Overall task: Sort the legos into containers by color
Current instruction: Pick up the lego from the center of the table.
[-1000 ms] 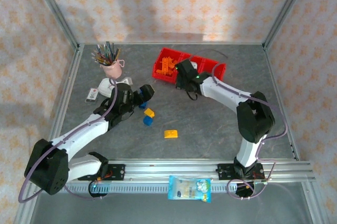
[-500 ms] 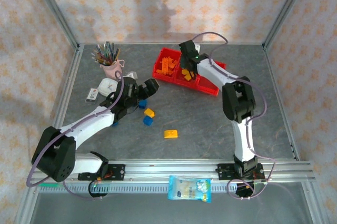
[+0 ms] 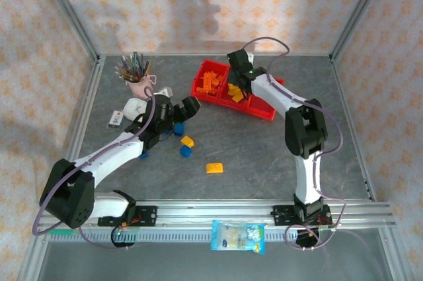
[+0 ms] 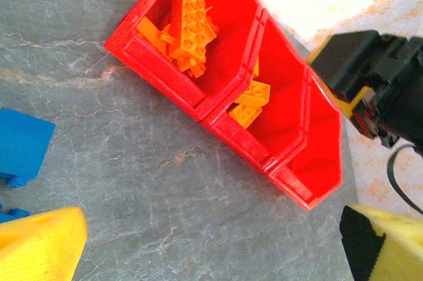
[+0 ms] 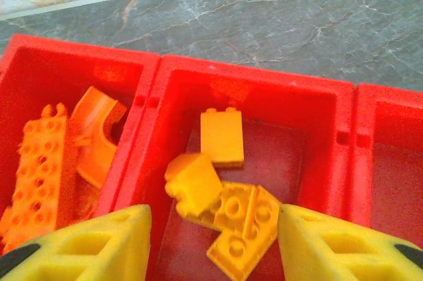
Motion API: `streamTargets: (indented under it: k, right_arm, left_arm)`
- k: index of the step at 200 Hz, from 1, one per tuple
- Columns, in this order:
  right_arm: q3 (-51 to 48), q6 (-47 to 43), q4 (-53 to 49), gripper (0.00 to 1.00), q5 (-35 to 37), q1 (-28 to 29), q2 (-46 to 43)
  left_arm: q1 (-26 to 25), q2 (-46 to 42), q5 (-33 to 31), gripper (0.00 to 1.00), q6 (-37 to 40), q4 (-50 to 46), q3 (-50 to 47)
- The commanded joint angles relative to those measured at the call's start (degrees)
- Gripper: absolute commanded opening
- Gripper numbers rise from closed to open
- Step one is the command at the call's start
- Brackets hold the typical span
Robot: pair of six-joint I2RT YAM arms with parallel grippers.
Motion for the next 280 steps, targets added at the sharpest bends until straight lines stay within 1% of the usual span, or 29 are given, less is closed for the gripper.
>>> streamTargets:
  k: [1, 44, 74, 111, 148, 173, 192, 231, 280]
  right_arm:
    - [-4.78, -0.59, 0.78, 0.54, 1.35, 2.57, -5.90]
    - [-12.84, 1.19, 1.02, 0.59, 0.19, 6.22, -12.29]
    - [-17.61, 3.46, 1.31, 0.62, -1.13, 10.15, -15.61]
    - [-21.60, 8.64, 0.33, 0.66, -1.13, 15.39, -16.47]
    - [-26.54, 13.63, 3.76, 0.69, -4.93, 20.33, -16.50]
    - [-25.66, 14.01, 4.69, 0.72, -5.30, 23.46, -13.78]
    - [-25.04, 13.76, 6.42, 0.73, -7.47, 24.78, -11.89]
    - [-21.42, 10.03, 6.61, 0.77, -9.76, 27.96, -7.66]
    - [-16.93, 6.96, 5.11, 0.78, -11.49, 29.56, -2.36]
  left_arm:
    - [0.05, -2.60, -0.97, 0.99, 1.38, -0.74, -0.23]
    - [1.28, -6.77, -2.83, 0.99, 1.94, -4.04, -2.36]
    - [2.18, -10.59, -4.26, 0.99, 1.26, -5.61, -5.09]
    - [3.47, -15.75, -6.47, 0.99, 0.05, -7.78, -9.21]
    - [4.87, -20.08, -8.37, 0.99, 0.17, -11.64, -10.91]
    - [5.56, -22.82, -9.50, 0.99, -0.13, -13.10, -12.61]
    - [6.11, -24.24, -9.58, 0.99, -0.31, -14.53, -13.17]
    - [6.47, -26.74, -10.90, 0.99, -0.48, -17.43, -13.63]
    - [6.89, -30.49, -13.12, 0.99, -1.81, -18.83, -15.27]
